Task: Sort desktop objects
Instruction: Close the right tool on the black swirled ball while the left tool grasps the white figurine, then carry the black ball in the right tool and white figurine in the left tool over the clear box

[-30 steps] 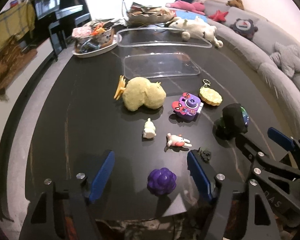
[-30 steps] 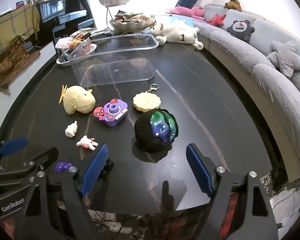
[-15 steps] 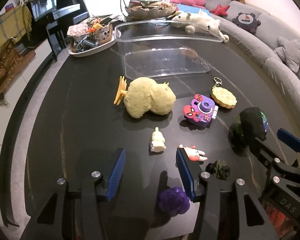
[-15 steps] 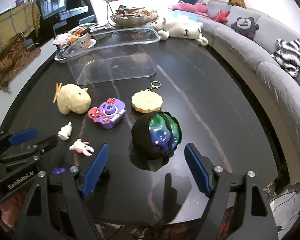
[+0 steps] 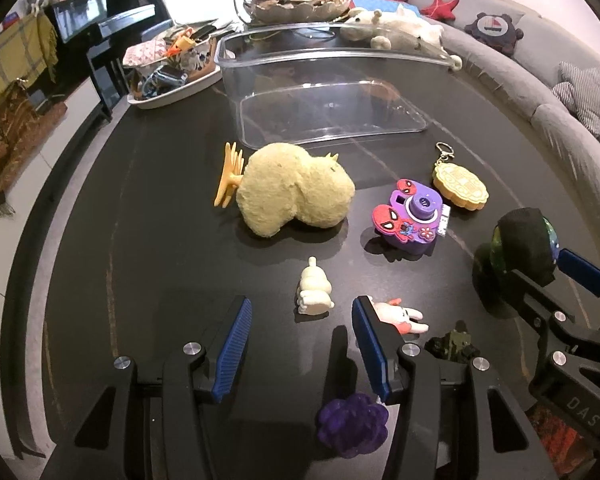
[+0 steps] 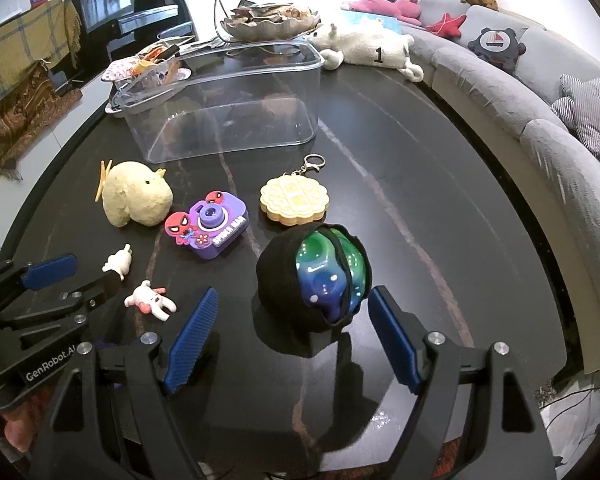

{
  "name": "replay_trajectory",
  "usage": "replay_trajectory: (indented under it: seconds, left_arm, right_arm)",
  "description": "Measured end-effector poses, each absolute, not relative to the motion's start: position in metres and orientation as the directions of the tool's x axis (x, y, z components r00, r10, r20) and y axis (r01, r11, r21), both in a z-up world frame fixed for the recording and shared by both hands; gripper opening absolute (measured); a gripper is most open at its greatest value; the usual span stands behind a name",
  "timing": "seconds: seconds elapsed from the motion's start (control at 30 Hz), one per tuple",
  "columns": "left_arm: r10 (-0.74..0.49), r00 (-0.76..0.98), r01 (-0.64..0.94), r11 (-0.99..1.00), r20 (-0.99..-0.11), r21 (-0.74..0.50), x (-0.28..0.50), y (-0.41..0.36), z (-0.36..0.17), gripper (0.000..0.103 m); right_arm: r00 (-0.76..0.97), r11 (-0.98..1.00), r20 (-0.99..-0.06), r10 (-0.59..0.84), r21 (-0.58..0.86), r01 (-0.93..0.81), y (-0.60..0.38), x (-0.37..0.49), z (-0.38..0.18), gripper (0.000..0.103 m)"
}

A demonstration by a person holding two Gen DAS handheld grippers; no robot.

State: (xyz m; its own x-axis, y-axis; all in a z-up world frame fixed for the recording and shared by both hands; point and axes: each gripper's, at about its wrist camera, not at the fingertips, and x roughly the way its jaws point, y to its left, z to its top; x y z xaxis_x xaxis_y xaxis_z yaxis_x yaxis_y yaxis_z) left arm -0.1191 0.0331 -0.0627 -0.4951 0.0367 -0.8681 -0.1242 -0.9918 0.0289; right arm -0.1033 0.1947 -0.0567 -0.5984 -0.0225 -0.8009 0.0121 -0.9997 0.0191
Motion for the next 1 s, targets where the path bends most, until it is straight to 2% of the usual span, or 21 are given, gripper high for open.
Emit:
replay_trajectory:
  seconds: [0.1,0.23,0.27,0.53,0.63,1.0]
  left_arm:
    - [0.041,-0.487,-0.126,-0.992,-0.873,0.024,-0.123,0.033,-0.067,0.047]
    - [0.049,-0.464,-0.129,-0.992,-0.884,0.012,-0.128,0.033,-0.074,0.031]
    - [0.052,-0.459,-0.13,-0.992,-0.887,0.009,-0.13,0.033,-0.075,0.03]
    - [0.054,-0.463,-0.142,-0.99,-0.885,0.014,-0.133,0.036,-0.081,0.027]
    - [0.06,-0.473,-0.155,-0.988,-0.879,0.016,-0.132,0.038,-0.082,0.019]
    - [0.075,-0.5,-0.168,-0.986,-0.863,0.012,-0.125,0.038,-0.067,0.019]
  right_arm:
    - [-0.593,-1.0,-0.805,-0.021,0.018,0.011,0.196,-0.108,-0.06,0.076]
    - [-0.584,-1.0,-0.811,-0.01,0.01,0.004,0.198,-0.114,-0.066,0.076]
    - [-0.584,-1.0,-0.811,-0.008,0.007,0.003,0.198,-0.115,-0.066,0.076]
    - [-0.583,-1.0,-0.813,0.012,-0.011,-0.005,0.201,-0.122,-0.07,0.072]
    - [-0.582,-1.0,-0.813,-0.002,0.007,-0.007,0.204,-0.124,-0.073,0.06]
    - [-0.583,-0.998,-0.811,-0.047,0.057,0.001,0.205,-0.12,-0.068,0.059]
